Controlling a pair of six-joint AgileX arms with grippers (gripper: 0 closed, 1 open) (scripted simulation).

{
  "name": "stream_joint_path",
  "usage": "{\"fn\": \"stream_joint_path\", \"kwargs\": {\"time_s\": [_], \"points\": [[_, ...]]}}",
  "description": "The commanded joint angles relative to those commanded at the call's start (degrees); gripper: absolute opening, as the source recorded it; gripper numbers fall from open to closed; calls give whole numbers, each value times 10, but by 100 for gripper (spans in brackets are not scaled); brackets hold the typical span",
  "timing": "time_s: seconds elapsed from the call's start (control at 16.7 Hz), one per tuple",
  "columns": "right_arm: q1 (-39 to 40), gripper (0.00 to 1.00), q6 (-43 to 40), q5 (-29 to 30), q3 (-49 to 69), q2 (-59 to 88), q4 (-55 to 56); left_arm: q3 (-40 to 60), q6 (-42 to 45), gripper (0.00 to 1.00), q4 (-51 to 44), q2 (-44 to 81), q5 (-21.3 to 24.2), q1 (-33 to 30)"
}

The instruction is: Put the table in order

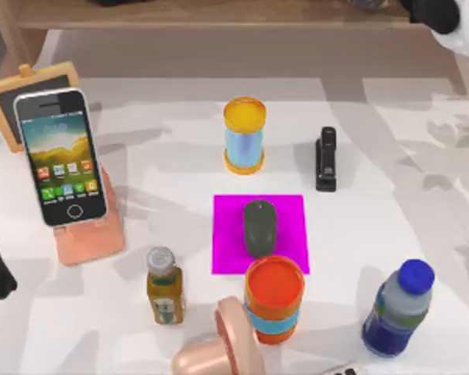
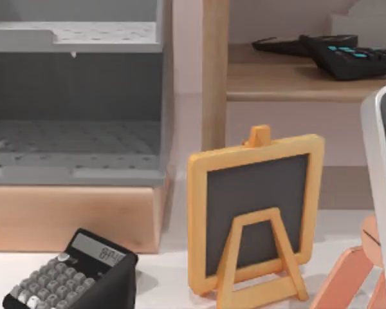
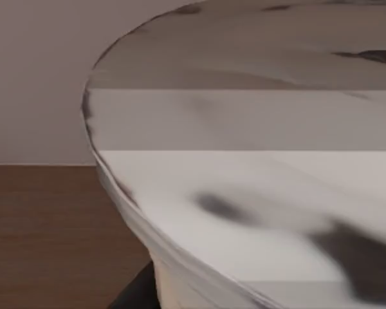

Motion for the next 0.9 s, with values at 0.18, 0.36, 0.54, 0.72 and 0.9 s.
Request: {"fn": "stream_joint_path", "kwargs": {"time_s": [0.18,0.36,0.54,0.72,0.9], "points": [[0,0,0,0,3,1,-3,0,0,100,0,0,0,0],[3,0,1,0,1,-2,-2,0,0,100,0,0,0,0],[0,0,0,0,3,1,-3,0,0,100,0,0,0,0],[0,8,0,0,3,1,-3,0,0,100,0,0,0,0],[0,30,0,0,3,1,-3,0,0,100,0,0,0,0]]}}
